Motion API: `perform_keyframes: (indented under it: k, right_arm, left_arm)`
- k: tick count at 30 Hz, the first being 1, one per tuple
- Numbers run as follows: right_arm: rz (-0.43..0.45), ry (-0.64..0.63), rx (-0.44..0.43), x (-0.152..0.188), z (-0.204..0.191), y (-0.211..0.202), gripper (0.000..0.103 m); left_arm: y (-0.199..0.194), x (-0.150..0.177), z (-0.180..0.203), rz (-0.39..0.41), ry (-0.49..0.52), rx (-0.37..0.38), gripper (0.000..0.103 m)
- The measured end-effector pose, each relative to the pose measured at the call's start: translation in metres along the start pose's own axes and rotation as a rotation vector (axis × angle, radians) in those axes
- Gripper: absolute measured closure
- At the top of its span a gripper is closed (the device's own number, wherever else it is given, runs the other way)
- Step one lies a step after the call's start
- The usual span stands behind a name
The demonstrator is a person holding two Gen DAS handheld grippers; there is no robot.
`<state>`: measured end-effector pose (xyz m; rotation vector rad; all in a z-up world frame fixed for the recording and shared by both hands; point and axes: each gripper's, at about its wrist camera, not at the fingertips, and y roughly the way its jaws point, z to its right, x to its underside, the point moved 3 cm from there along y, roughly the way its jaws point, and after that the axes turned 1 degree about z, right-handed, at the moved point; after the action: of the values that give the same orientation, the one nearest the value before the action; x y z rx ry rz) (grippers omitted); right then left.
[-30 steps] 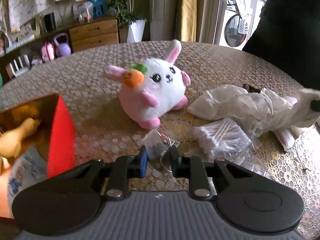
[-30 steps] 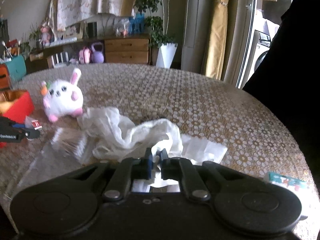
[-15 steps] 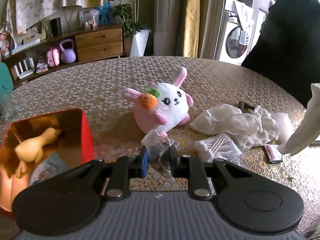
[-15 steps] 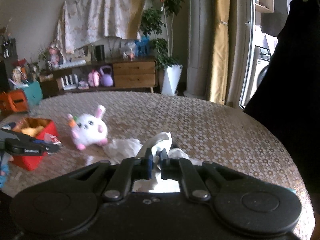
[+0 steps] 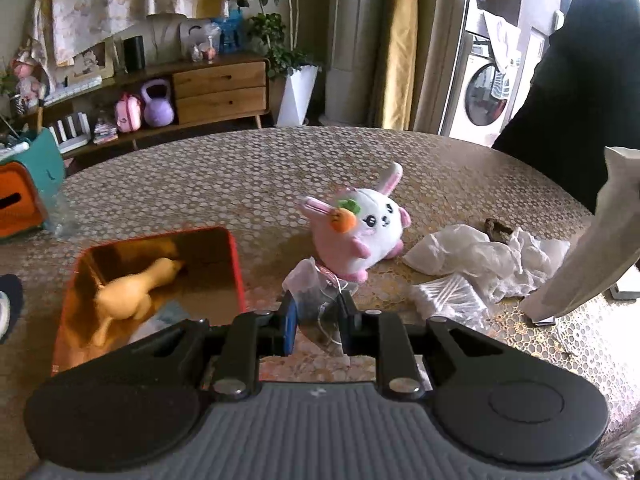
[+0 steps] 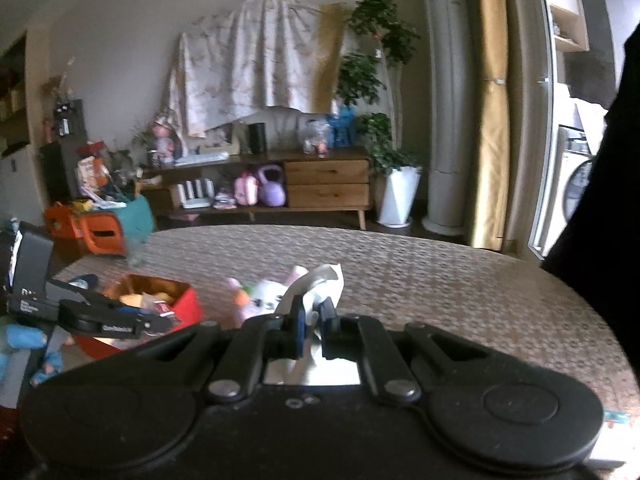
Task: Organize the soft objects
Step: 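Carry the plastic bag and white cloth with both tools over the tin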
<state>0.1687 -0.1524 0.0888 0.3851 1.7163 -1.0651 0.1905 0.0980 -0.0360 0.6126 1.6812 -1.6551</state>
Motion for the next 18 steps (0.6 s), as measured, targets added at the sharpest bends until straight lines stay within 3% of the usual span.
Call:
perform_keyframes:
  k: [18]
  right_arm:
    - [0.024,-0.044,-0.189,-0.038,-0.098,0.043,0.097]
  left_arm:
    - [-0.043,-0.012,-0.06,0.028,-0.001,-0.03,0.082]
